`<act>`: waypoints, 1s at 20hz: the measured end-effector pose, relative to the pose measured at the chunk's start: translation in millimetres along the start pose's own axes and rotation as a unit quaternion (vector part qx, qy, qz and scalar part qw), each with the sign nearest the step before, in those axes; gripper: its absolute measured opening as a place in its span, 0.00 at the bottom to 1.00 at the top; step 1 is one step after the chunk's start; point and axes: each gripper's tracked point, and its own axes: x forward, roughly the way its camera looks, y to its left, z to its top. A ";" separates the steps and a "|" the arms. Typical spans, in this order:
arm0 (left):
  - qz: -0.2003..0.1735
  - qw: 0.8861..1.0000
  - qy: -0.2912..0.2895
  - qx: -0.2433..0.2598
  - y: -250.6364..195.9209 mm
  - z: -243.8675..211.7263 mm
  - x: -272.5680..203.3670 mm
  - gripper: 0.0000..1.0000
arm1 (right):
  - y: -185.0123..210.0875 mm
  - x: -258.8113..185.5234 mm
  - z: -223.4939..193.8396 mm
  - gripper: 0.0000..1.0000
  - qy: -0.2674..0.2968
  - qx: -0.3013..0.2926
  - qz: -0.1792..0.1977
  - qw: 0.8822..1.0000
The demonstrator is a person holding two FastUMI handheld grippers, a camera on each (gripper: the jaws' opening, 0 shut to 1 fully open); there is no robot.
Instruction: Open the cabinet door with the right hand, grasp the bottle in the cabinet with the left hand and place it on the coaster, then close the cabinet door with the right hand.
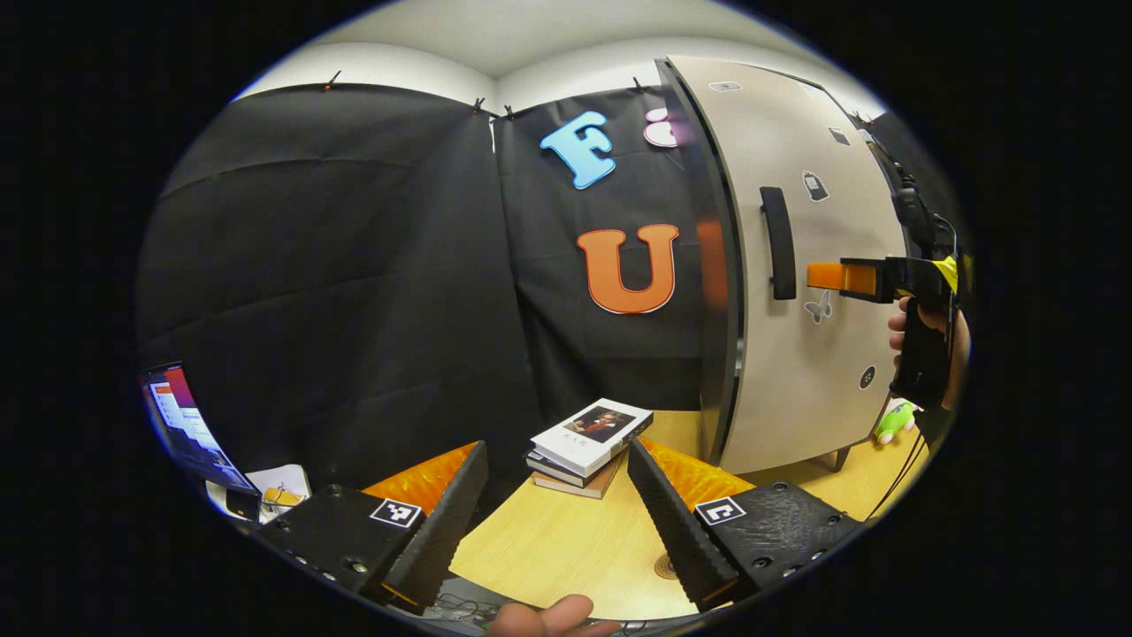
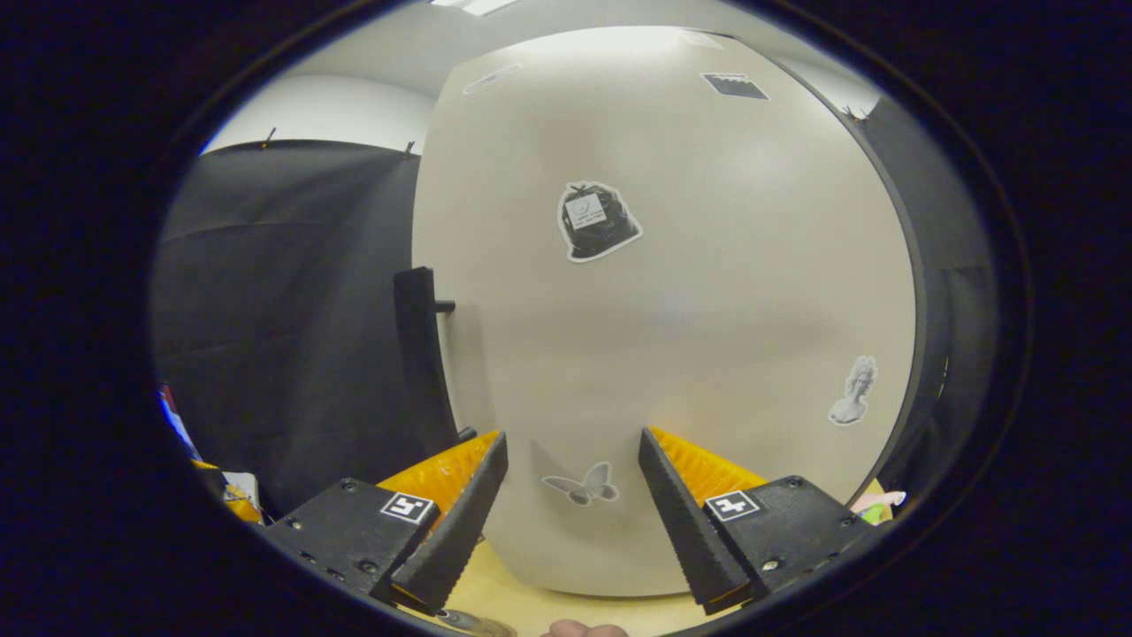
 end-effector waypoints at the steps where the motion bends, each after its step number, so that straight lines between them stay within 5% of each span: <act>1: -0.007 1.000 0.000 0.002 -4.3 0.2 0.6 0.96 | -0.9 -0.6 -2.7 0.97 0.008 -0.004 -0.001 1.000; 5: -0.056 0.998 -0.011 0.001 -41.5 13.4 11.9 0.96 | -25.9 -29.7 -7.1 0.97 0.011 0.014 -0.027 0.999; 13: -0.177 0.982 -0.065 0.021 -147.2 63.3 43.6 0.96 | -118.6 -156.2 -9.6 0.94 -0.007 0.015 -0.162 0.987; 20: -0.234 0.967 -0.096 0.032 -202.9 84.5 29.2 0.96 | -147.4 -215.6 -9.3 0.95 -0.015 0.035 -0.211 0.977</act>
